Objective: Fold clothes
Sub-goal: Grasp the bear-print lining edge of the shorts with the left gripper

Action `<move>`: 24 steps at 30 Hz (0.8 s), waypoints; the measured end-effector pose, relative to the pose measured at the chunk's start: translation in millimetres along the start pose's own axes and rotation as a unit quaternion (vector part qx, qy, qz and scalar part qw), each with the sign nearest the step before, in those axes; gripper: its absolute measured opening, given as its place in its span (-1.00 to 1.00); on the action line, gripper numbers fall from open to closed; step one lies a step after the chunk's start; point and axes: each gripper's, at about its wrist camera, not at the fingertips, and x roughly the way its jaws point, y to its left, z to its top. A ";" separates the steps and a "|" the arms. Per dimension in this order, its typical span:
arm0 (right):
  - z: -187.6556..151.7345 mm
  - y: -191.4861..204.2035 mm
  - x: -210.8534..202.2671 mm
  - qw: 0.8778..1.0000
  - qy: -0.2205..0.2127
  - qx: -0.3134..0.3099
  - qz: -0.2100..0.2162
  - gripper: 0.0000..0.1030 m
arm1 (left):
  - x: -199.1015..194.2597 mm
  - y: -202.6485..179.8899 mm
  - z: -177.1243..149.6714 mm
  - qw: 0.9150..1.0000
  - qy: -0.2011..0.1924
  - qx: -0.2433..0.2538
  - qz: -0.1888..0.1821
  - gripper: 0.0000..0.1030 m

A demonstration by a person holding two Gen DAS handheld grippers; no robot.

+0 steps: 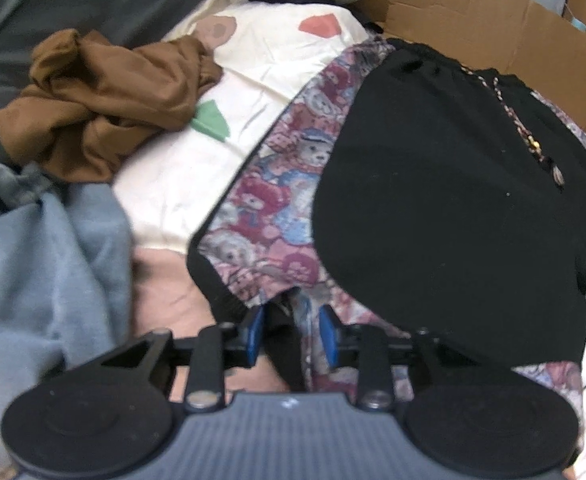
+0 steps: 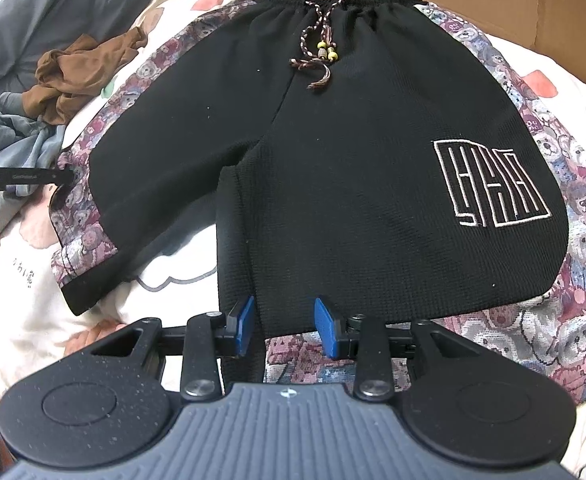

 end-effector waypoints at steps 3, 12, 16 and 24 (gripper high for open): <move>0.5 0.4 0.5 1.000 -0.001 -0.002 0.001 -0.22 | -4.6 9.6 -2.2 1.000 -0.001 0.004 0.013 -0.37; -3.2 -1.8 1.3 1.000 0.004 0.000 -0.002 -0.22 | -13.6 44.1 1.5 0.998 0.000 0.021 0.057 -0.36; -2.8 -0.8 2.0 1.000 0.004 -0.002 -0.002 -0.22 | -17.8 55.0 -0.1 0.997 0.004 0.025 0.069 -0.35; -1.1 1.3 1.7 1.000 0.003 -0.005 -0.001 -0.22 | -9.0 59.1 -0.5 0.998 0.001 0.037 0.057 -0.35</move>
